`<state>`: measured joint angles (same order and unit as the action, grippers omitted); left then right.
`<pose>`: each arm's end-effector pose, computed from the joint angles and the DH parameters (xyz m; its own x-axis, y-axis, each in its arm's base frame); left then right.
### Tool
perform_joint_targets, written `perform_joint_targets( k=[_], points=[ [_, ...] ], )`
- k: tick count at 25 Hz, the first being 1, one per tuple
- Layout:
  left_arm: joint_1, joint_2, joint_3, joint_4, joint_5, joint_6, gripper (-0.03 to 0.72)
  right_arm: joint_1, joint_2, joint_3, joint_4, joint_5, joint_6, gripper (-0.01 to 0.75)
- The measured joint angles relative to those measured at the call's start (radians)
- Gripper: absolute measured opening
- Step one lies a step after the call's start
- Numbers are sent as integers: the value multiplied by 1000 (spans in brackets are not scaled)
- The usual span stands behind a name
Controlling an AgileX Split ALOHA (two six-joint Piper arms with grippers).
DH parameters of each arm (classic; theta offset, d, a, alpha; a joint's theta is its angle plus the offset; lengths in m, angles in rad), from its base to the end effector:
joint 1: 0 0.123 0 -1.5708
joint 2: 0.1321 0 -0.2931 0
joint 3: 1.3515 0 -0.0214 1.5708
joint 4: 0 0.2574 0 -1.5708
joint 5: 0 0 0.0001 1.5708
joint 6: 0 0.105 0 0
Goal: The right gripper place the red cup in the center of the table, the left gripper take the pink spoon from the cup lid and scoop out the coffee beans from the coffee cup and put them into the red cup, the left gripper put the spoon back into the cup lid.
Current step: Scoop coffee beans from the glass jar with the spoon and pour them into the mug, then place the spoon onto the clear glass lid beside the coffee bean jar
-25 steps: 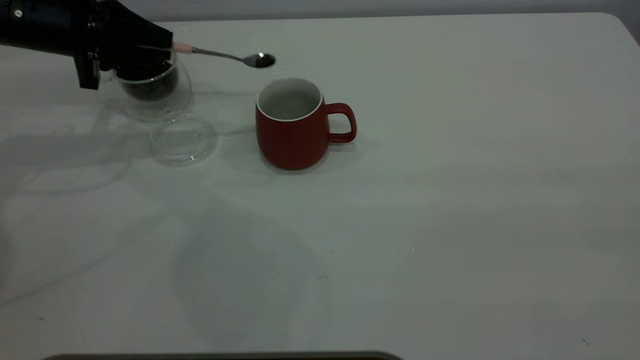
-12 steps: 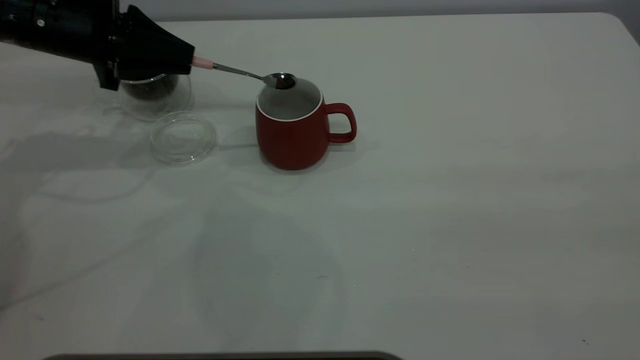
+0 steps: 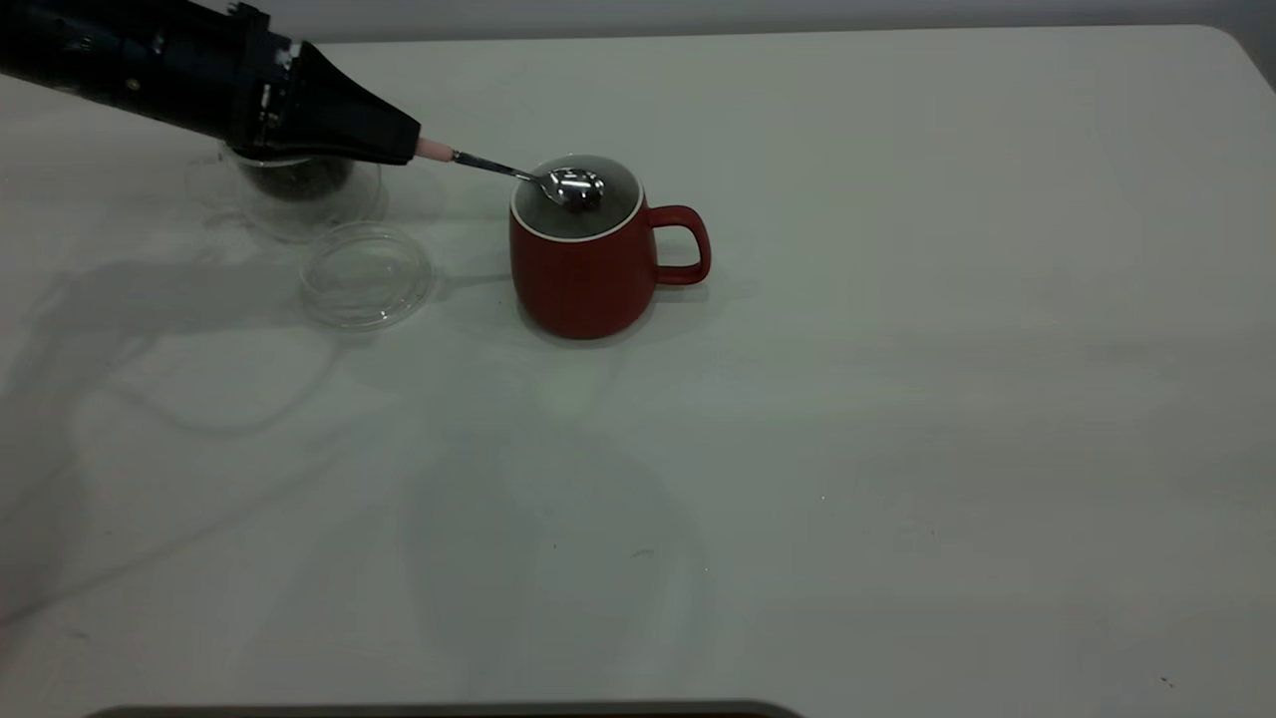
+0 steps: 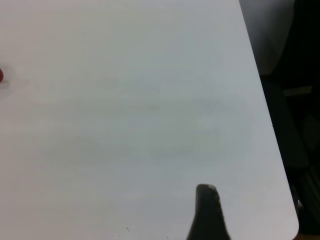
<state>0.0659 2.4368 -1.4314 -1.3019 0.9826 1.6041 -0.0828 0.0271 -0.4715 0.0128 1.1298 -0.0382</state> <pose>0.4411 -0.0553 0.0300 -0.7619 0.2337 -0.6041 0.6114 0.5673 -0.5517 0.0084 0.0005 0.2592 -0.5633 0.0139 -0.8261 0.0548 0.9983 -0.0205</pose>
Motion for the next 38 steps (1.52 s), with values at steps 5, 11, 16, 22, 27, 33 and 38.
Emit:
perform_joint_targets(
  k=[5, 11, 16, 22, 27, 33, 38],
  points=[
    [-3, -1, 0, 0, 0, 36, 119, 0, 0, 0, 0, 0, 0, 591],
    [21, -1, 0, -48, 126, -70, 119, 0, 0, 0, 0, 0, 1, 591],
    [100, -1, 1, -74, 157, -188, 119, 0, 0, 0, 0, 0, 1, 591],
    [184, -54, 143, -103, 157, -185, 119, 0, 0, 0, 0, 0, 1, 591],
    [309, -92, 300, -148, 162, -108, 119, 0, 0, 0, 0, 0, 1, 591],
    [456, -61, 356, -150, 157, -74, 119, 0, 0, 0, 0, 0, 1, 591],
    [469, 26, 357, -155, 152, -62, 119, 0, 0, 0, 0, 0, 1, 591]
  ],
)
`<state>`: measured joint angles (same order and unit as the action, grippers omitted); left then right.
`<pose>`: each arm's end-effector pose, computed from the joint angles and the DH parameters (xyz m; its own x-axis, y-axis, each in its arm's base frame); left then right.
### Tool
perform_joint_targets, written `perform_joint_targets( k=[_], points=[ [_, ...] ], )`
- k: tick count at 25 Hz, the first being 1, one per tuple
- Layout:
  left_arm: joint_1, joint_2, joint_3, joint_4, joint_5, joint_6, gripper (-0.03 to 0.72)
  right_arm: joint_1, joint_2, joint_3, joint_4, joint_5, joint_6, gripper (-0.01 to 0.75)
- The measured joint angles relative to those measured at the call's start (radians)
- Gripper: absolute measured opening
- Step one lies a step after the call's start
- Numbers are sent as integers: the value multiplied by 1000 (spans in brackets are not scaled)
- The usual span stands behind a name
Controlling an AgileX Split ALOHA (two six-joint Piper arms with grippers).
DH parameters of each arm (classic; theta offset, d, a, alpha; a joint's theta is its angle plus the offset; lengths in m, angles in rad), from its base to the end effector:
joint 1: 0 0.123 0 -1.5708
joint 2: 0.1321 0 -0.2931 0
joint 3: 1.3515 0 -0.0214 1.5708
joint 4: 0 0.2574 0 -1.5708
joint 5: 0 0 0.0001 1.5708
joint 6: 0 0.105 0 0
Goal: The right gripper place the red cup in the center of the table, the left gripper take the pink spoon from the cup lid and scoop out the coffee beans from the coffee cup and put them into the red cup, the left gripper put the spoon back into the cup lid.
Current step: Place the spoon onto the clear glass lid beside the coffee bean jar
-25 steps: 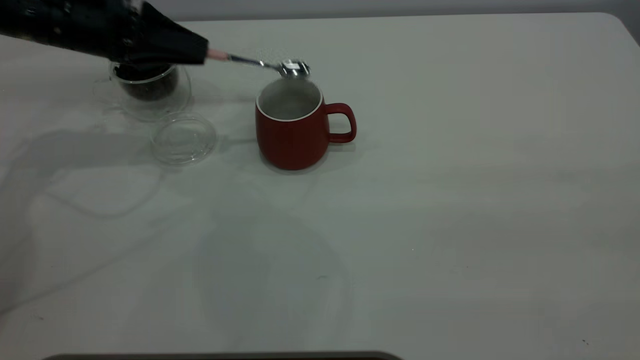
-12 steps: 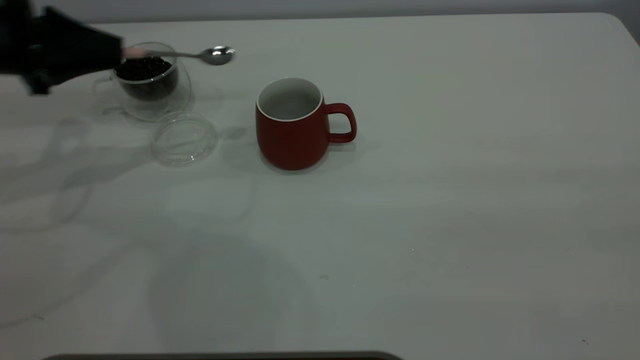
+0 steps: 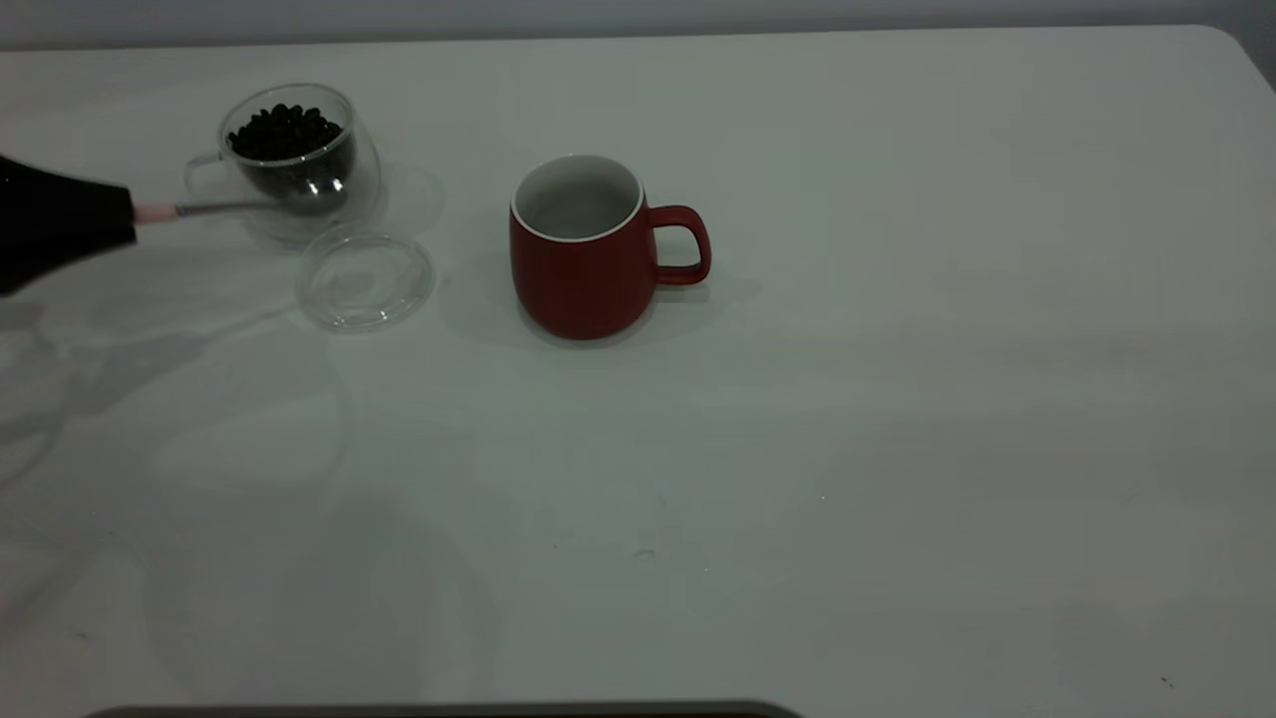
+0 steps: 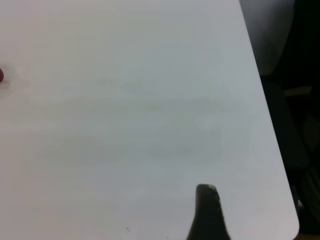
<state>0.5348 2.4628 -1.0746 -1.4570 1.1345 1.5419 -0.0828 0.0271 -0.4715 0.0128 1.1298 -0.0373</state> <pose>0.3416 0.0924 -0.0126 -0.8824 -0.4049 -0.2398 0.0082 0.4964 -0.8680 0.0084 0.0005 0.2592 -0.5632 0.0148 -0.8262 0.0553 0.9983 -0.0198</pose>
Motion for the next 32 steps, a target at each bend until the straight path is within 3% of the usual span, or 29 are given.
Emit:
perform_joint_targets(
  k=[14, 32],
  points=[
    [-4, 51, 0, -50, -104, 60, 119, 0, 0, 0, 0, 0, 0, 591],
    [-140, 51, 0, -173, -215, 53, 119, 0, 0, 0, 0, 0, 0, 591]
  ],
)
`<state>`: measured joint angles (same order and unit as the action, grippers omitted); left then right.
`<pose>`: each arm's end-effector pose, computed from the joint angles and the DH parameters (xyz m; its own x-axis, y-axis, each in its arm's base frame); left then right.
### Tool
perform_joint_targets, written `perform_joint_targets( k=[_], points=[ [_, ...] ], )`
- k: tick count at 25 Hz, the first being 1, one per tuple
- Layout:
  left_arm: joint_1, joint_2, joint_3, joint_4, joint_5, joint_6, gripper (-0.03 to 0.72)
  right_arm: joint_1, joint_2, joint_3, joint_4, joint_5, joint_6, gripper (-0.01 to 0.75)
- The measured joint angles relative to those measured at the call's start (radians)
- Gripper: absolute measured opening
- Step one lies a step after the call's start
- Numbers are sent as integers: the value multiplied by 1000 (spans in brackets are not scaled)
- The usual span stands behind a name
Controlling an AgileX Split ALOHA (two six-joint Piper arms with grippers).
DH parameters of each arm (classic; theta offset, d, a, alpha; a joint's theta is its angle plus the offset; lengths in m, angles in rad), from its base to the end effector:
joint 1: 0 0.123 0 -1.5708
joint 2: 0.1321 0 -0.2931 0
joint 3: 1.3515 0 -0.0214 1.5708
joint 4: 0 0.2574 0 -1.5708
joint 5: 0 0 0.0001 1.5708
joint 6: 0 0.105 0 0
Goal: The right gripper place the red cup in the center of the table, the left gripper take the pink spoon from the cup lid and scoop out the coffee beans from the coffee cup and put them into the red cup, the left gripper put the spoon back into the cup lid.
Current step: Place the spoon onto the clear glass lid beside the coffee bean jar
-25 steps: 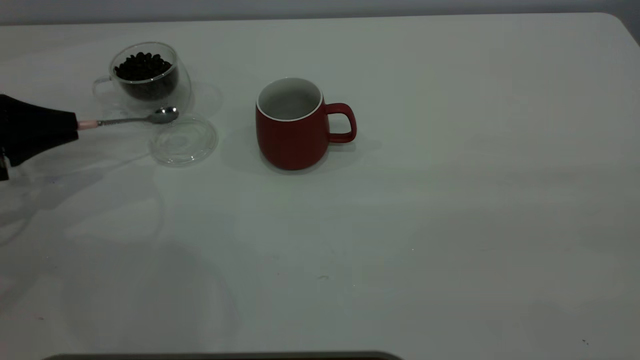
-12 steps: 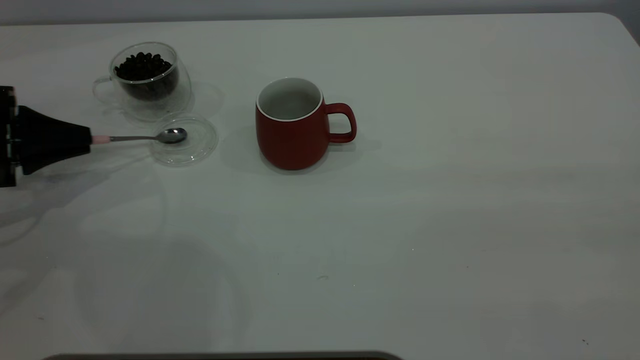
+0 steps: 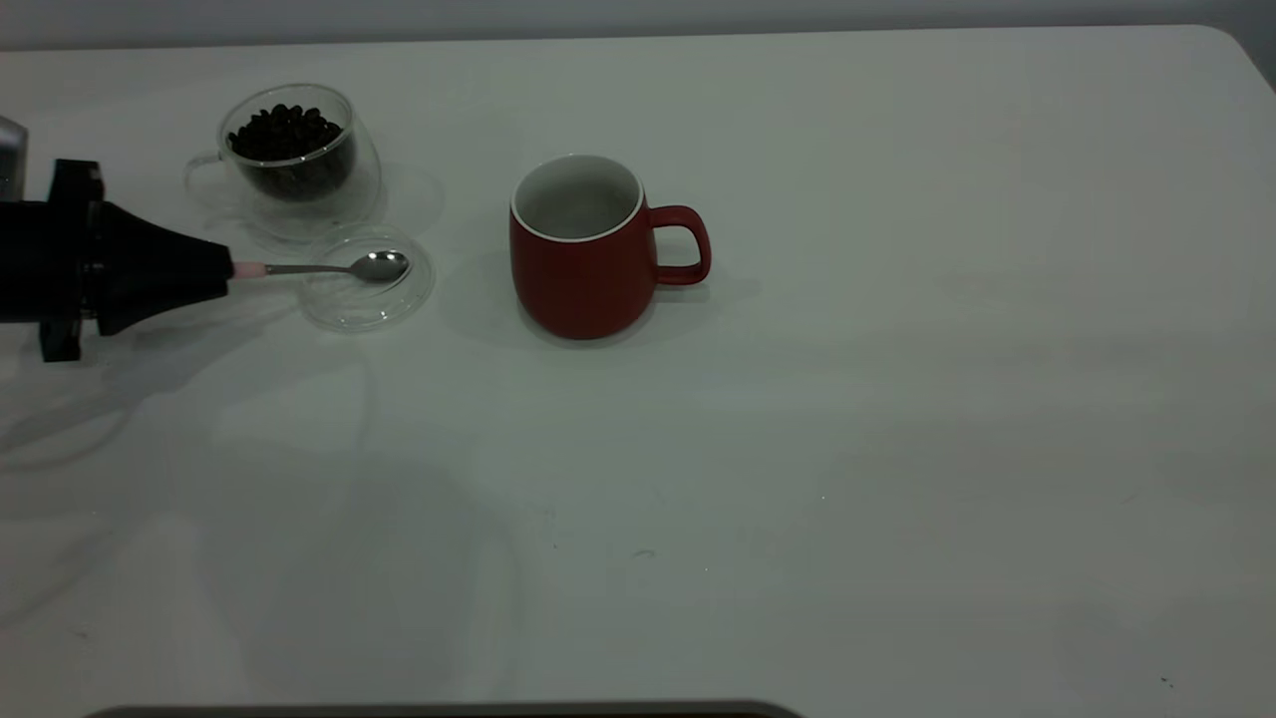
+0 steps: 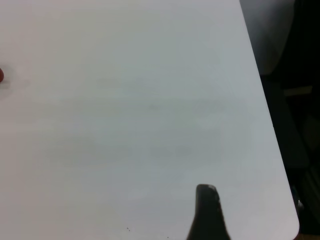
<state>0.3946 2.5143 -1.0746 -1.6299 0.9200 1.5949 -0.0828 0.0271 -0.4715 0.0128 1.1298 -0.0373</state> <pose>0.3581 0.0587 -0.0453 -0.8793 -0.4143 -0.2350 -0.0845 0.6213 -0.7790 0.0084 0.0005 0.2592 -0.5632 0.0148 -0.8262 0.0553 0.9983 -0.0198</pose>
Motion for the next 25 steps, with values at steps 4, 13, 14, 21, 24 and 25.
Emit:
perform_joint_targets(
  k=[4, 13, 14, 21, 24, 25],
  points=[
    [-7, 4, 0, -10, 3, -1, 119, 0, 0, 0, 0, 0, 0, 591],
    [-23, 51, 0, -35, 39, -1, 119, 0, 0, 0, 0, 0, 0, 591],
    [-23, 54, 0, -38, 42, -1, 119, 0, 0, 0, 0, 0, 0, 591],
    [-25, 57, 0, -41, 47, -1, 123, 0, 0, 0, 0, 0, 0, 591],
    [-25, 58, 0, -41, 43, 2, 159, 0, 0, 0, 0, 0, 0, 591],
    [-25, 58, 0, -41, 39, 2, 185, 0, 0, 0, 0, 0, 0, 591]
  ],
)
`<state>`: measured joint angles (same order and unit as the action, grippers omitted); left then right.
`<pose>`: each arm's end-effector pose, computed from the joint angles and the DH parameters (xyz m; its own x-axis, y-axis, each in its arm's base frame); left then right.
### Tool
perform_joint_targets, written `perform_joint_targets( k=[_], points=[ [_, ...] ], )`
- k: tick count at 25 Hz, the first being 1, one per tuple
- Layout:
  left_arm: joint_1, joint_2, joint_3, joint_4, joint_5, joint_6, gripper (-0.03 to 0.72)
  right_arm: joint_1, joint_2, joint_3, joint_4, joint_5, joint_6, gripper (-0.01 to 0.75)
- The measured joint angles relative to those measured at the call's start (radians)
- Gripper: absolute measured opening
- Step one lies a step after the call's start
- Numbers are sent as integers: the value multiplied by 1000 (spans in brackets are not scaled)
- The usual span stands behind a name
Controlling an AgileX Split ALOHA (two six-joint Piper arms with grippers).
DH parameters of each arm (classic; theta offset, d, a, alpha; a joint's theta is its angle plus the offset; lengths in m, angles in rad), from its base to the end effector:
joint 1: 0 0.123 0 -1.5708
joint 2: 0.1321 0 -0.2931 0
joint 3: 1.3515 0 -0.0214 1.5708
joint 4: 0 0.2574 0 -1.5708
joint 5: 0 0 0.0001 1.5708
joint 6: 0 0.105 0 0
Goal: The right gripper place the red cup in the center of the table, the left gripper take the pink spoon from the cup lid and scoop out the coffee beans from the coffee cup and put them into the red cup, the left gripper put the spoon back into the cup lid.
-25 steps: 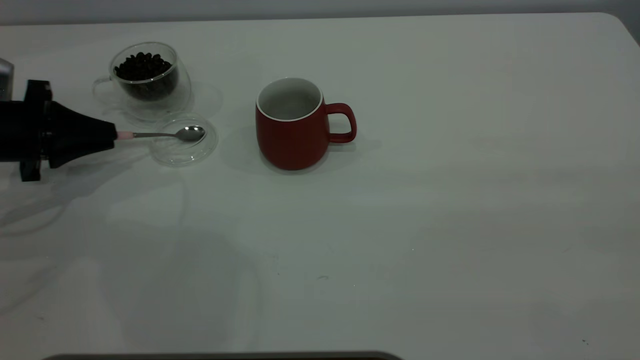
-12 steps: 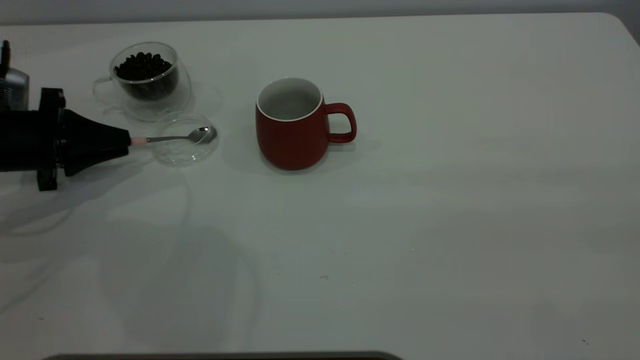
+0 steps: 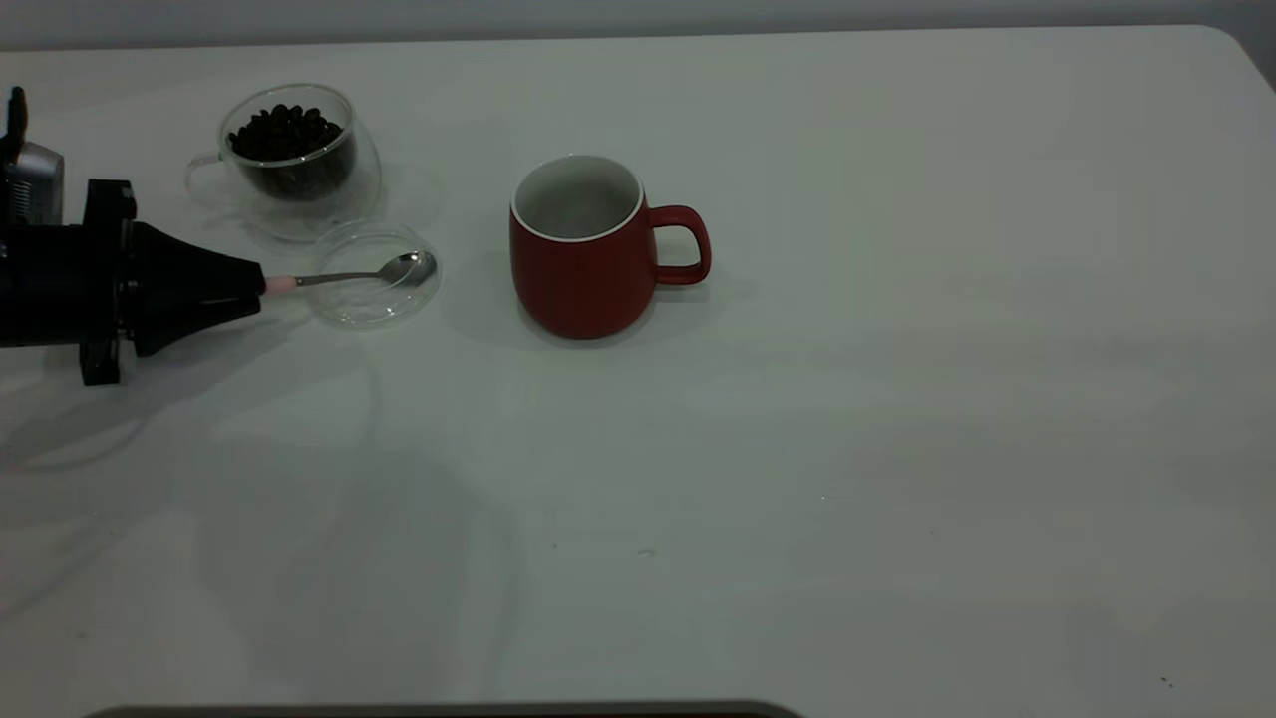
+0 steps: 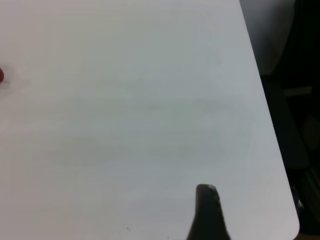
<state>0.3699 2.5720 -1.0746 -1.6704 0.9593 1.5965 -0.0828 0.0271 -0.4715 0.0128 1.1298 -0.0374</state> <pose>0.3534 0.0452 -0.0615 -0.8831 -0.4333 -0.1801 -0.1143 0.5709 -0.8130 0.0084 0.0005 0.2592 -0.5633 0.0147 -0.8262 0.0552 0.9983 -0.0199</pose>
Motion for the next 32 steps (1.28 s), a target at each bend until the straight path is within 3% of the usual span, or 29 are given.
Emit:
perform_joint_targets(
  k=[8, 12, 24, 28, 32],
  points=[
    [0, 1, 0, -2, -2, -7, 468, 0, 0, 0, 0, 0, 0, 591],
    [3, 1, 0, -8, 2, -8, 542, 0, 0, 0, 0, 0, 0, 591],
    [140, -64, -6, -15, 31, -8, 558, 0, 0, 0, 0, 0, 0, 591],
    [136, -132, -62, 56, 41, -58, 558, 0, 0, 0, 0, 0, 0, 591],
    [91, -213, -179, 226, 43, -268, 558, 0, 0, 0, 0, 0, 0, 591]
  ],
)
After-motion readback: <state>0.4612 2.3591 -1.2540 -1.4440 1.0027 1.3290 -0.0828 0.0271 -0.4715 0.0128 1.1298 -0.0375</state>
